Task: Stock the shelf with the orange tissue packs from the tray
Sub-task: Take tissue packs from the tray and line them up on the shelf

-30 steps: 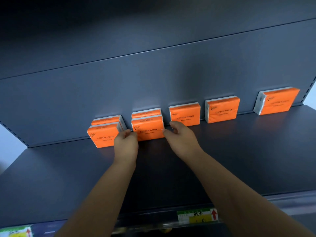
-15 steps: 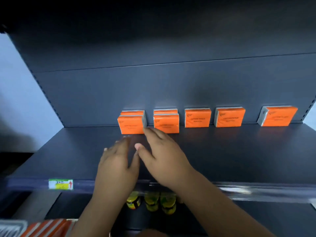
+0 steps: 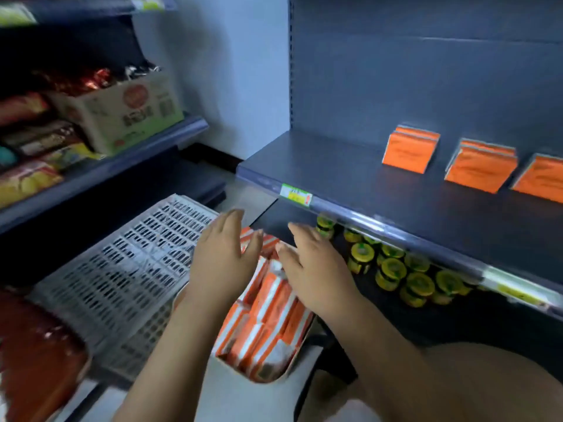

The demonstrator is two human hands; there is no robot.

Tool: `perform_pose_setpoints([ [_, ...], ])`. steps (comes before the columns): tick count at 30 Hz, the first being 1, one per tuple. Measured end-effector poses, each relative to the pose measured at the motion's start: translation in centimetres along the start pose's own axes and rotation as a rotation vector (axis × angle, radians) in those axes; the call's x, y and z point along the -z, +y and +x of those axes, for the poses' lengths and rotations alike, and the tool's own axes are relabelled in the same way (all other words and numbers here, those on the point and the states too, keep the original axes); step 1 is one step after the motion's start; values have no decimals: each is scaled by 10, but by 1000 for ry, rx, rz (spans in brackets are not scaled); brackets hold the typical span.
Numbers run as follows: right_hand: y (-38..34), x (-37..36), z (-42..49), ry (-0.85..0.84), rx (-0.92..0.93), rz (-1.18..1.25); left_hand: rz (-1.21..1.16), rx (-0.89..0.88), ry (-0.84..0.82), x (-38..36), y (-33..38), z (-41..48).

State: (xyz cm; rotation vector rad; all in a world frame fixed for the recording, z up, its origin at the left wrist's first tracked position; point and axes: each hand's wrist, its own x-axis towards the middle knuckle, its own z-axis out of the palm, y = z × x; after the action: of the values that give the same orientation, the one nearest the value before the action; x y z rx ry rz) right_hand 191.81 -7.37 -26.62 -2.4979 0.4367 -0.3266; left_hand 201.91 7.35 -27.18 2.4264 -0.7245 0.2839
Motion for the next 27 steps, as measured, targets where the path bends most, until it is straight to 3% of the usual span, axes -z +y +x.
perform_pose_setpoints([
  [6,10,-75,-1,-176,-126,-145,4,157,-176,-27,-62,-38],
  [13,25,-97,4,-265,-43,-323,31,284,-361,-55,-81,-54],
  [19,41,-102,13,-306,-22,-305,-43,332,-392,-80,-86,-49],
  [27,51,-113,24,-238,35,-262,78,326,-330,-102,-93,-41],
])
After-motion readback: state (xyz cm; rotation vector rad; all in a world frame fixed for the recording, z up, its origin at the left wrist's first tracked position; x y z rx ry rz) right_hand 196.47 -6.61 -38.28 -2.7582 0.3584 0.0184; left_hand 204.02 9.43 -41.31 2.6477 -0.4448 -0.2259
